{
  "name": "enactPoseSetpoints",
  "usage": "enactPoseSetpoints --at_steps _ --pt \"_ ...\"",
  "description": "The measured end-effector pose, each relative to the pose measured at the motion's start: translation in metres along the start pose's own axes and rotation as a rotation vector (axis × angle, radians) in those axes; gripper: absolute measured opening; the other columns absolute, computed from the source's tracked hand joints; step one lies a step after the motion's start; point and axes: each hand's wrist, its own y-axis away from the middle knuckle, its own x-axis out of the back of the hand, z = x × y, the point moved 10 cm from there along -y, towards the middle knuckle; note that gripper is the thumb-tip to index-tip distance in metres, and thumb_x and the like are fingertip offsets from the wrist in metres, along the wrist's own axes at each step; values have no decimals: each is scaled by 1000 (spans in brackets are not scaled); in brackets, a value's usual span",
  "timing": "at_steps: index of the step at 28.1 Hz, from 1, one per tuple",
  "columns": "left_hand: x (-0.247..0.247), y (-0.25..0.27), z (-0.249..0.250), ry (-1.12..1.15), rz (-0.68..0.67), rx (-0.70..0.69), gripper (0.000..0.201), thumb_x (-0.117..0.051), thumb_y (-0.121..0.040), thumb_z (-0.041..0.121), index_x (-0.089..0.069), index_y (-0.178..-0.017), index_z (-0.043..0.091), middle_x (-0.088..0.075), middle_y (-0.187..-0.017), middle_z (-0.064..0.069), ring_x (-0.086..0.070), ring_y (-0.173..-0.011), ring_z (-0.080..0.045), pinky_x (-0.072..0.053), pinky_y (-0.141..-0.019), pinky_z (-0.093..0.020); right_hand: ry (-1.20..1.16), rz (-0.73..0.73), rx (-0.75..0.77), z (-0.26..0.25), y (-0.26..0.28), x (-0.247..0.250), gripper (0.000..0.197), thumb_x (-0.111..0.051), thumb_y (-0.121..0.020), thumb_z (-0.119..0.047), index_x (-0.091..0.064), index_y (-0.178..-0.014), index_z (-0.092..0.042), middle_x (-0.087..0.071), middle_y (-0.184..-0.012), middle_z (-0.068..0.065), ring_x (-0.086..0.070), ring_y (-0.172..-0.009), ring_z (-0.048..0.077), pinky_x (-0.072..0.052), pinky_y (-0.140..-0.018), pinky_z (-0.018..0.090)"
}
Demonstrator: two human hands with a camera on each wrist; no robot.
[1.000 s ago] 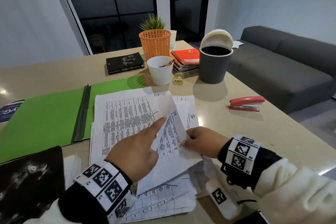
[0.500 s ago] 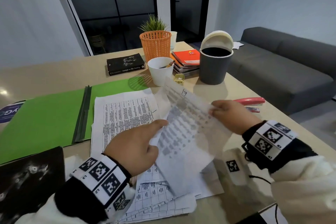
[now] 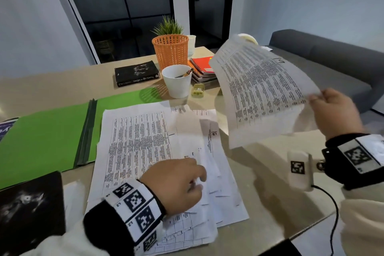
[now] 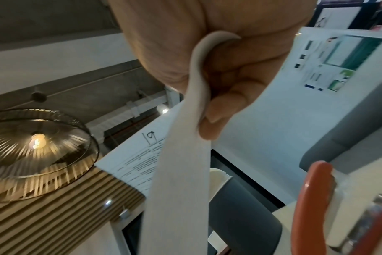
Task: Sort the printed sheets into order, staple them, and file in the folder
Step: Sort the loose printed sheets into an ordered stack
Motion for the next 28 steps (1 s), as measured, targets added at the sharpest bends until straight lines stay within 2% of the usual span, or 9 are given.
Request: enactPoseSetpoints --at_steps 2,4,6,8,14,18,21,23,28 --pt "-6 -7 14 -7 -51 -72 33 -44 -91 43 -48 -124 37 -44 -109 17 -46 -102 -6 -36 -81 -22 -62 -20 -53 13 -1 -4 14 -47 -94 -18 -59 -90 -14 -58 -82 11 -51 -78 25 -33 -72 28" --pt "-9 -15 24 -53 -61 -137 43 -46 -90 42 -40 -132 38 -36 -131 13 -35 -121 -9 -31 -97 -27 -112 -41 -109 27 1 -10 15 -49 -92 -18 -62 -89 -12 -58 -75 8 -53 -74 25 -36 -70 29" --pt "-14 -24 31 -129 -90 -162 52 -46 -90 32 -32 -139 36 -22 -148 10 -21 -134 -12 -20 -108 -31 -147 -40 -152 42 1 -14 16 -50 -90 -18 -63 -87 -10 -59 -74 9 -54 -74 26 -39 -71 30" --pt "-20 -34 37 -196 -133 -171 57 -45 -89 19 -30 -141 33 -18 -152 9 -21 -136 -16 -21 -108 -34 -184 -21 -202 57 0 -15 18 -51 -88 -20 -63 -81 -9 -59 -73 9 -52 -71 26 -40 -71 32" --pt "-45 -56 50 -351 -322 -226 67 -55 -85 8 -27 -142 32 -19 -153 1 -46 -120 -26 -39 -88 -37 -275 31 -282 83 -1 -11 20 -50 -84 -20 -62 -71 -11 -58 -62 0 -50 -64 23 -40 -69 31" --pt "-50 -59 58 -369 -386 -225 61 -57 -88 16 -32 -138 38 -11 -156 -3 -43 -121 -29 -40 -89 -39 -274 16 -302 94 -2 -14 21 -50 -78 -26 -66 -77 -12 -62 -65 -2 -55 -68 24 -42 -70 34" --pt "-53 -61 60 -434 -386 -225 64 -69 -76 12 -40 -130 31 -18 -151 -6 -45 -118 -29 -42 -91 -43 -232 -6 -308 93 0 -13 21 -48 -87 -19 -61 -72 -14 -62 -74 3 -55 -72 25 -41 -70 33" --pt "-53 -64 58 -422 -356 -213 55 -65 -78 8 -43 -126 24 -23 -148 -6 -47 -114 -28 -43 -88 -42 -229 -2 -302 93 -1 -11 22 -47 -89 -17 -60 -72 -14 -63 -75 3 -54 -71 25 -41 -70 33" --pt "-41 -66 46 -344 -247 -199 31 -60 -79 7 -46 -104 20 -46 -112 1 -51 -96 -22 -40 -70 -34 -218 -19 -306 97 -3 -13 21 -47 -90 -19 -63 -79 -13 -66 -79 3 -58 -75 25 -43 -69 33"
